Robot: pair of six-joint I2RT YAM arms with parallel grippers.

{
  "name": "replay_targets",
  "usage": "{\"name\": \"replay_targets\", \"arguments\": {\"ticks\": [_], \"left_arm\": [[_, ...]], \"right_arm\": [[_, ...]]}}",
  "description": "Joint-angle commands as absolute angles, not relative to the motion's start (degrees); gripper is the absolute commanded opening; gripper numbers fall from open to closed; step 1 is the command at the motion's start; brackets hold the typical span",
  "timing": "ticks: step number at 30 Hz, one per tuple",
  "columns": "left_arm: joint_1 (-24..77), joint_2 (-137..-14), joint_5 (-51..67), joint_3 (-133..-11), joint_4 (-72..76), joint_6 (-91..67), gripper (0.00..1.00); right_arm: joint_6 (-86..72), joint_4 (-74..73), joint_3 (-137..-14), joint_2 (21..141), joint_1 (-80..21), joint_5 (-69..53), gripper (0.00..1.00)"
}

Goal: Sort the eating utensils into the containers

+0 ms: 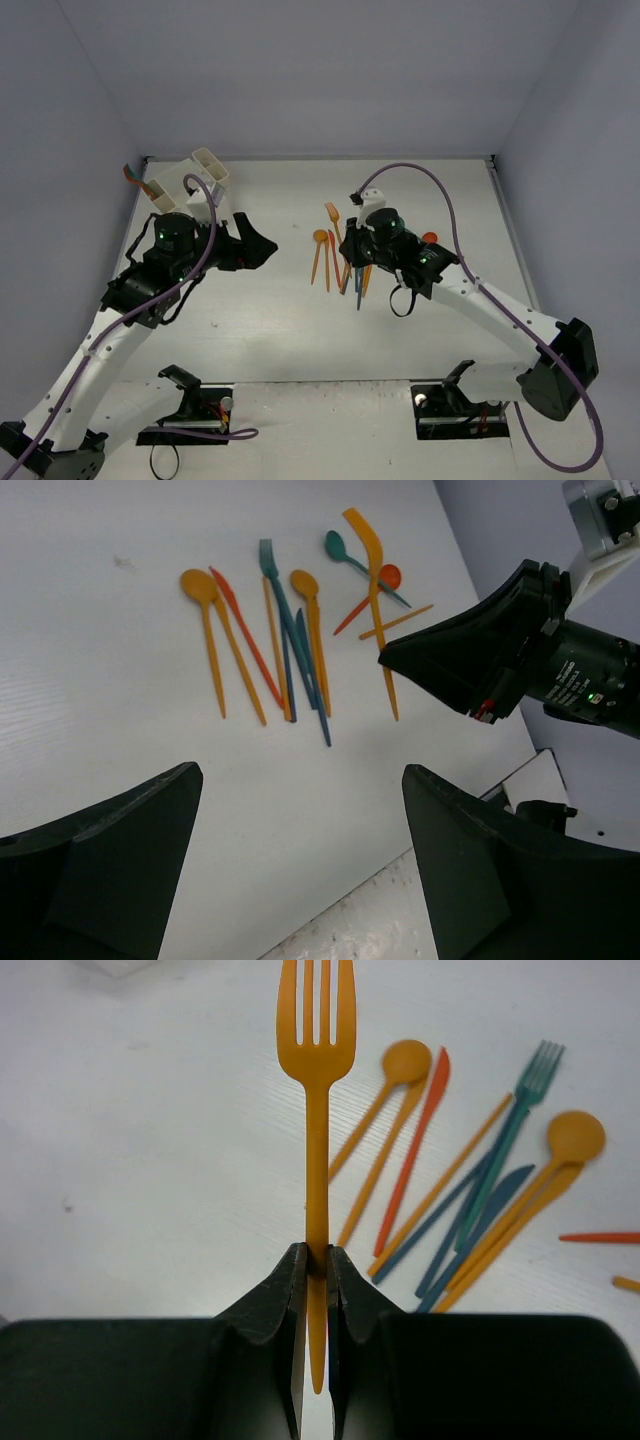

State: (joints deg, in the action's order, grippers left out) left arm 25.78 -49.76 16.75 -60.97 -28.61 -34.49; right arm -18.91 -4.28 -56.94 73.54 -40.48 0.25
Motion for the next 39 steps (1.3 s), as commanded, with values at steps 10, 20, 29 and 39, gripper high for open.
{"name": "replay_targets", "arguments": {"ticks": [10,20,29,39], "left_arm": [[35.15,-59.56,13.42,-69.6,-12.31,-39.53,0.77],[36.33,-62.52,10.37,-69.84,-9.18,-43.35,0.61],[36.91,-63.31,9.29,-69.11,-4.65,-46.34,0.42],[36.91,-64.15,9.23,-68.63,-2.83,-48.06,0.18]], "right_arm": [[-14.24,2.37,-63.54,67.76,-48.59,-10.02,0.0],[-14.5,2.64,-63.11,66.07,-50.39,-10.02,0.0],[-14.59,2.72,-62.35,65.42,-51.03,-10.2,0.0],[-14.25,2.99,-61.86,65.65,-51.14,-10.11,0.0]]}}
